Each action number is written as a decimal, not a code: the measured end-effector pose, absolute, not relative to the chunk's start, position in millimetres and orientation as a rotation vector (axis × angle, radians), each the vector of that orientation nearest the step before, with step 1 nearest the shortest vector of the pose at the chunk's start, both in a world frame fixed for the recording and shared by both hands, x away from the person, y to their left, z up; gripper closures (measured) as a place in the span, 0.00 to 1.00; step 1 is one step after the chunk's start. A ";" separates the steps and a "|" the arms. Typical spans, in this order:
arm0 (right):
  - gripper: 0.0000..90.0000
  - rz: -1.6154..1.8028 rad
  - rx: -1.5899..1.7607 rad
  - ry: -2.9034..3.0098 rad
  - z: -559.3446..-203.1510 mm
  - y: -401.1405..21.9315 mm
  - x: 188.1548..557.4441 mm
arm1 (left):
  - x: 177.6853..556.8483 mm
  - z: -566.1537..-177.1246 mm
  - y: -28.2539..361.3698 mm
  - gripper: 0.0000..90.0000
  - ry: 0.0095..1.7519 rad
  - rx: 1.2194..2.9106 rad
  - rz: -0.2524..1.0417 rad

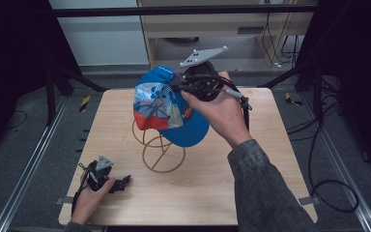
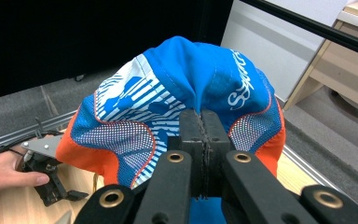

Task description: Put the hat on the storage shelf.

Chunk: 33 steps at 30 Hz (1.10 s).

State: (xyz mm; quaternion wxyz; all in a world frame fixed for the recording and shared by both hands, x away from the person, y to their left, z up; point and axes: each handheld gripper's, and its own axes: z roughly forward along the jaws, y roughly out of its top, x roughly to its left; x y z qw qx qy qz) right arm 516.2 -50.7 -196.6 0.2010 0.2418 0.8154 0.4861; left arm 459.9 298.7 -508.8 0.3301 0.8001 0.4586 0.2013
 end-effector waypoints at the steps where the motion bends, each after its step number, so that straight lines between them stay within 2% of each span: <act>1: 1.00 1.357 0.673 2.280 -196.7 -49.8 516.5 | 459.9 -508.8 298.8 0.00 1.199 2.093 0.527; 33: 1.00 1.349 0.673 2.325 -206.7 -19.8 530.5 | 459.9 -508.8 298.7 0.00 1.199 2.092 0.527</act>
